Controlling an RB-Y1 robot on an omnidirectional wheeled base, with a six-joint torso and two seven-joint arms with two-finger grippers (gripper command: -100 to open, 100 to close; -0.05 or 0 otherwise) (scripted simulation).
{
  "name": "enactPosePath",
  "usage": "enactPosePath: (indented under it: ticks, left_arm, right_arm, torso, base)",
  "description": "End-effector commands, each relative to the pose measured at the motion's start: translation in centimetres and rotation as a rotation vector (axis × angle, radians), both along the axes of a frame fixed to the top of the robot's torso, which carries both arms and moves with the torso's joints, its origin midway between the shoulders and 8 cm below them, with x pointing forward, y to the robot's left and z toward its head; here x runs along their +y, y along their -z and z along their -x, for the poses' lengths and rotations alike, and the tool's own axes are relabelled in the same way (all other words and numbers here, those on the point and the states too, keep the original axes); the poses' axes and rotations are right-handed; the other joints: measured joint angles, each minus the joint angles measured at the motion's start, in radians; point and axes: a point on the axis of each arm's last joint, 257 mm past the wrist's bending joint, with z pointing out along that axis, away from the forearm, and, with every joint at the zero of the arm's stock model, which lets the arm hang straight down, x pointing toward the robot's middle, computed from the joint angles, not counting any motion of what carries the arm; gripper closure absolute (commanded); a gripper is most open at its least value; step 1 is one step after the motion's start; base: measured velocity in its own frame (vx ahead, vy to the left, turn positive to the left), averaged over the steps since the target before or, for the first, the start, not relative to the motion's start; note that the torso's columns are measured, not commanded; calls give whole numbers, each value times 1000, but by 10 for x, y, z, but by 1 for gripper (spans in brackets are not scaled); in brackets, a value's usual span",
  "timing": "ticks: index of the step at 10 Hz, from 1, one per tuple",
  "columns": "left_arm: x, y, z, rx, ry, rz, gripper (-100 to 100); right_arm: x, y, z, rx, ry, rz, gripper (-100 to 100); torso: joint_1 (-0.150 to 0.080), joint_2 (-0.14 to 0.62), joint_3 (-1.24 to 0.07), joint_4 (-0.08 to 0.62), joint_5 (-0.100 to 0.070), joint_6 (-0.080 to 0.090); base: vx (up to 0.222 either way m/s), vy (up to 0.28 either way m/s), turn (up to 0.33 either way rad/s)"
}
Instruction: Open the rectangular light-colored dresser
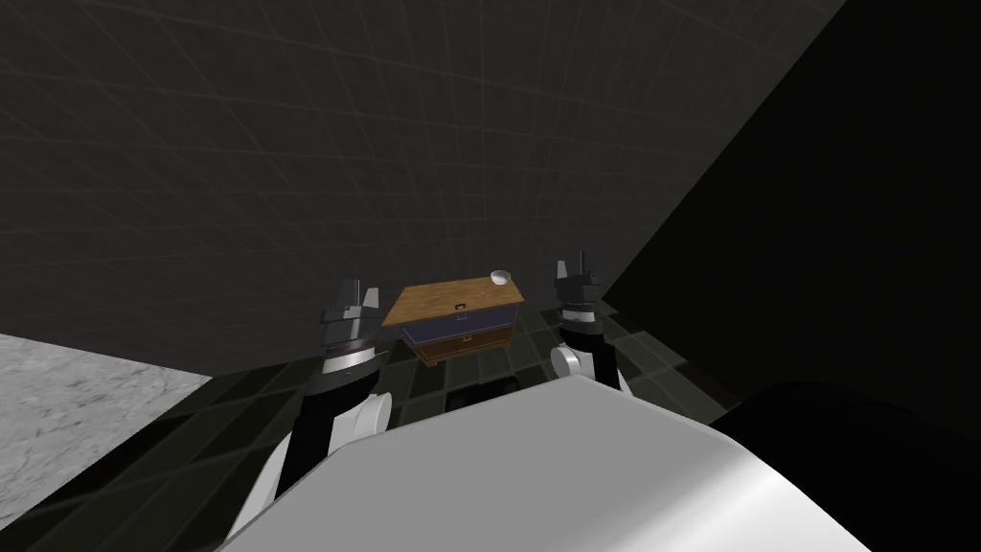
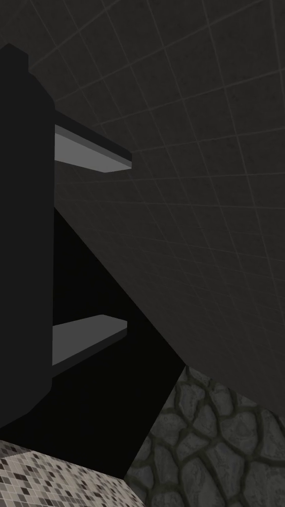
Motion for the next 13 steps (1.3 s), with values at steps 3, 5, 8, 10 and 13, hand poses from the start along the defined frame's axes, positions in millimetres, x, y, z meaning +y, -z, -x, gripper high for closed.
enactPosePath:
  ticks: [3,5,8,10,13]
  left_arm:
    - [0,0,0,0,0,0,0]
    - [-3,9,-3,13,15,-35,-100]
    - [-6,28,-9,34,30,-79,-100]
    - [-6,44,-13,49,35,-105,-100]
    - [-5,69,-18,64,39,-140,-100]
  right_arm:
    - [0,0,0,0,0,0,0]
    - [0,0,0,0,0,0,0]
    - [0,0,0,1,0,0,0]
    - [0,0,0,1,0,0,0]
    - [0,0,0,1,0,0,0]
  torso:
    - [0,222,-442,221,0,0]
    - [0,369,-738,369,0,0]
    - [0,413,-832,414,0,0]
    - [0,416,-832,416,0,0]
    - [0,416,-832,416,0,0]
  base:
    - [0,0,0]
    - [9,-3,0]
    - [39,-16,0]
    - [51,-17,-1]
    - [57,-17,0]
